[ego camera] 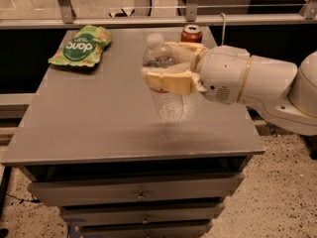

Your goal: Place water bottle upright

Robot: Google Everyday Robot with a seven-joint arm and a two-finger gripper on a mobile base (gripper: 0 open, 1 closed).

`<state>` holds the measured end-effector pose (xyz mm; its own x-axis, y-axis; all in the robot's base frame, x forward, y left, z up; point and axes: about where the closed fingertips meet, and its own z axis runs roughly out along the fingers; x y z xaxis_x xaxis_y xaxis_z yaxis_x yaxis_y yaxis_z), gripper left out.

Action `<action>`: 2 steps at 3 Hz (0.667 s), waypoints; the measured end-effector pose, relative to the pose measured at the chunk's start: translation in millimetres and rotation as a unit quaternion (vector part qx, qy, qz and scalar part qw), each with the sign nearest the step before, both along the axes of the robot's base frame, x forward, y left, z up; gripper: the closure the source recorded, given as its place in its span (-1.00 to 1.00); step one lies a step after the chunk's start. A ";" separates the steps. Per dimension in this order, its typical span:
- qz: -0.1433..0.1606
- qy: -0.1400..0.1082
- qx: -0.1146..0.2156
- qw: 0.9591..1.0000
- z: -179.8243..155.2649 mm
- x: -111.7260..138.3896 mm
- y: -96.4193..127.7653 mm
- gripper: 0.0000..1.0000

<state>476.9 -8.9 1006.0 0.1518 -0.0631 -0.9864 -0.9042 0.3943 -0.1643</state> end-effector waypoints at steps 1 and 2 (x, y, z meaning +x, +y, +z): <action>-0.003 -0.001 0.046 0.999 -0.9 -0.3 4.5 1.00; -0.006 0.001 0.089 0.996 -5.5 0.8 6.4 1.00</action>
Offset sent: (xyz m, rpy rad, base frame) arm 0.0044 0.0015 -0.0142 0.2919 0.0094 -0.0290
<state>477.7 -2.5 1000.4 0.1506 0.1120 -0.9822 -0.8995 0.4277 -0.0891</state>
